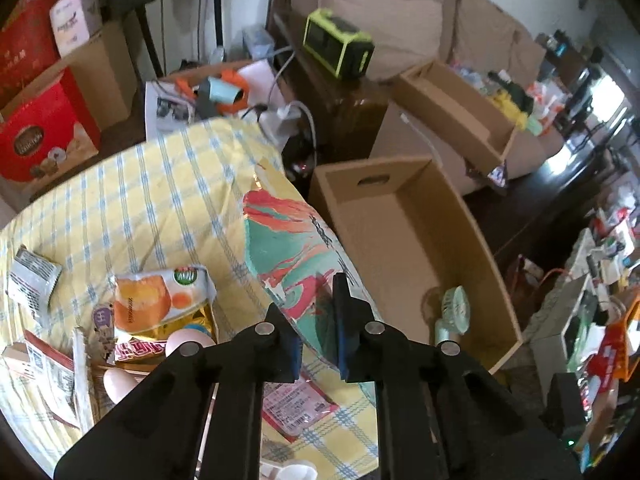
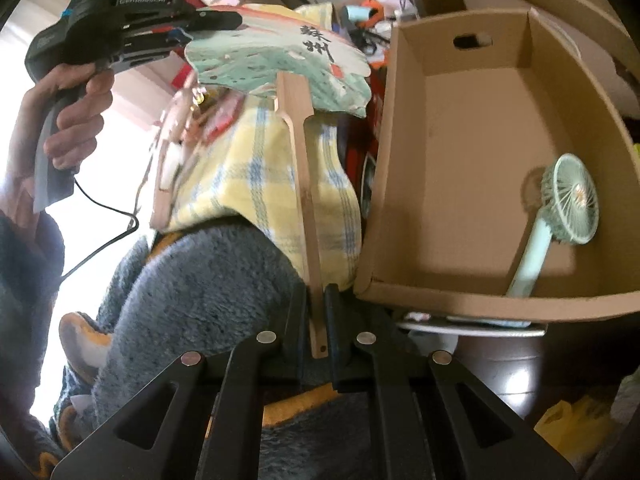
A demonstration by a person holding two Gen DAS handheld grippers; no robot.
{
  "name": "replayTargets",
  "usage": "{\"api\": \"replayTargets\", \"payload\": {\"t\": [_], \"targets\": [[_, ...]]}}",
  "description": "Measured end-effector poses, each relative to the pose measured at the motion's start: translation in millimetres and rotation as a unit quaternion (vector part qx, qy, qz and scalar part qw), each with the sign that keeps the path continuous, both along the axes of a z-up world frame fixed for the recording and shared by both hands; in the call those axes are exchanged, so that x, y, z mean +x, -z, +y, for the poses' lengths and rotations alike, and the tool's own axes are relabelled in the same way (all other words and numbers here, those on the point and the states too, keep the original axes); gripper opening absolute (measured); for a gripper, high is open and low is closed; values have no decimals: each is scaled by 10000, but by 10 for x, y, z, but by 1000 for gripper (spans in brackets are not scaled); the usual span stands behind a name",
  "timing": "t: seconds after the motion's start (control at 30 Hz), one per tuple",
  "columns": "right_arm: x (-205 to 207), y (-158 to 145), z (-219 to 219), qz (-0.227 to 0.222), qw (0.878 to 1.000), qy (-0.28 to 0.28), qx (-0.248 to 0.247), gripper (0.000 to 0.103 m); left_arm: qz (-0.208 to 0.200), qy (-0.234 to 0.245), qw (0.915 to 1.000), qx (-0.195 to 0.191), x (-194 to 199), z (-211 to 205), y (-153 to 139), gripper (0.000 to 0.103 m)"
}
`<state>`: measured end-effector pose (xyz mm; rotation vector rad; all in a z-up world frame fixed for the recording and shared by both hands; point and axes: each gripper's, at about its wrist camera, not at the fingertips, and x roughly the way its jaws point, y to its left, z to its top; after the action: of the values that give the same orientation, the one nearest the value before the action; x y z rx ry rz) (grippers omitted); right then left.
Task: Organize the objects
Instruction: 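Carry the paper fan with both grippers over the cardboard box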
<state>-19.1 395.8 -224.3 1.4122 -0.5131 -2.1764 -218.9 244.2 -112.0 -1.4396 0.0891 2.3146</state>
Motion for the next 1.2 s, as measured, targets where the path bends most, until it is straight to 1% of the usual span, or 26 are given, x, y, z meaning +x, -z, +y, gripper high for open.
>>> {"api": "replayTargets", "payload": {"t": [0.07, 0.13, 0.27, 0.33, 0.4, 0.53, 0.67, 0.8, 1.1, 1.2], "targets": [[33, -81, 8, 95, 10000, 14, -6, 8, 108, 42, 9999, 62, 31, 17, -101, 12], [57, -123, -8, 159, 9999, 38, 18, 8, 231, 109, 9997, 30, 60, 64, -188, 12], [101, -168, 50, 230, 9997, 120, 4, 8, 363, 178, 9992, -34, 74, 162, -262, 12], [109, -166, 114, 239, 9996, 180, -1, 8, 400, 180, 9990, -40, 84, 202, -272, 12], [-76, -88, 213, 247, 9994, 236, 19, 8, 410, 169, 9990, -19, 89, 228, -281, 12], [-95, -106, 328, 284, 9990, 355, 24, 8, 420, 183, 9990, -4, 94, 283, -286, 12], [-60, -149, 425, 343, 9983, 462, 49, 9, 449, 206, 9988, 28, 104, 354, -294, 13], [-30, -176, 525, 380, 9978, 541, 83, 9, 504, 230, 9983, 164, 123, 416, -310, 12], [-19, -64, 761, 319, 9958, 860, 44, 9, 499, 401, 9979, 134, 100, 733, -247, 12], [-17, -10, 876, 307, 9941, 1041, -40, 10, 506, 462, 9976, 139, 98, 828, -226, 12]]}}
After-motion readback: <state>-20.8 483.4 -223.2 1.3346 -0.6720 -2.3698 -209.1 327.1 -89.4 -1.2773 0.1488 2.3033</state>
